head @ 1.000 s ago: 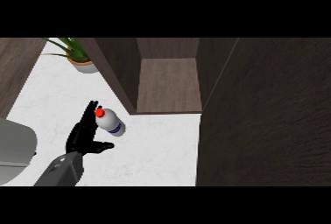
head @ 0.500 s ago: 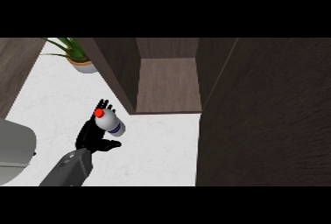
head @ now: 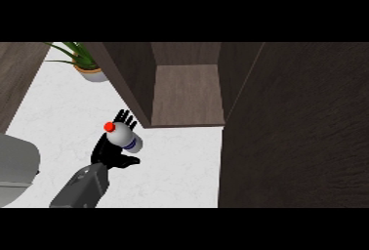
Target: Pick up the bottled water, place it into the cabinet and close the cabinet
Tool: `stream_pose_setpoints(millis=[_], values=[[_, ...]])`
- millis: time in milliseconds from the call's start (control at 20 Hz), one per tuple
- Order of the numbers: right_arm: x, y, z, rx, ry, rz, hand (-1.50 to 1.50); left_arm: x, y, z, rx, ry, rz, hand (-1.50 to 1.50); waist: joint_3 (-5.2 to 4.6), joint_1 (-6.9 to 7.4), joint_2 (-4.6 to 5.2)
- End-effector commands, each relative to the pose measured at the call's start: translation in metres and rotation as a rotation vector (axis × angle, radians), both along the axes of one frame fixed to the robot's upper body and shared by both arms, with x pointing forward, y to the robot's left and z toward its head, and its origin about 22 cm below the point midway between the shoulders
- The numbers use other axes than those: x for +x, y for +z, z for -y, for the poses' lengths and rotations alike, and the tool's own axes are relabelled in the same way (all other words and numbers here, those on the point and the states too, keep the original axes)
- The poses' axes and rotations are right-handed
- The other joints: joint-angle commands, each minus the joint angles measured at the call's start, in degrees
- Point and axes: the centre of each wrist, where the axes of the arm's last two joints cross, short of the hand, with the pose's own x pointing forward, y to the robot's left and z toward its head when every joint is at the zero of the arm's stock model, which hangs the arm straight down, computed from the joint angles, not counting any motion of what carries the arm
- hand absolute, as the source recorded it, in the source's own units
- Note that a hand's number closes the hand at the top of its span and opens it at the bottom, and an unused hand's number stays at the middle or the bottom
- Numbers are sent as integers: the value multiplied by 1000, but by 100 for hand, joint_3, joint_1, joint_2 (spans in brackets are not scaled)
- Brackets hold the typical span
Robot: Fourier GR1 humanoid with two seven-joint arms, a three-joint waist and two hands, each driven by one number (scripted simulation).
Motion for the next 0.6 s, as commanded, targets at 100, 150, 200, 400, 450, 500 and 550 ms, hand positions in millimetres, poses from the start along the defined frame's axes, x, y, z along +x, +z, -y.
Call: stream_pose_setpoints(millis=[100,150,200,400,450,500,550], values=[[6,6,1,-2,11,-2,-150,1,1,1,-31,-72,62,150,-2,17,2],[1,4,-1,-18,8,-14,-150,7,4,9,-45,-83,74,150,-3,-3,1],[8,-7,1,-3,-1,12,-150,-5,-5,11,-24,-71,79,150,-3,-5,8],[4,-6,14,-18,3,1,-150,1,-3,29,-76,-59,79,150,0,17,-4],[-6,0,-10,5,-15,5,-150,-5,-5,16,-50,-75,75,150,2,36,-20],[5,-13,20,1,-11,23,-150,4,-1,34,-37,-59,95,150,2,18,-5],[2,-13,3,0,-3,15,-150,-1,-1,4,-29,-51,88,150,2,37,-13]])
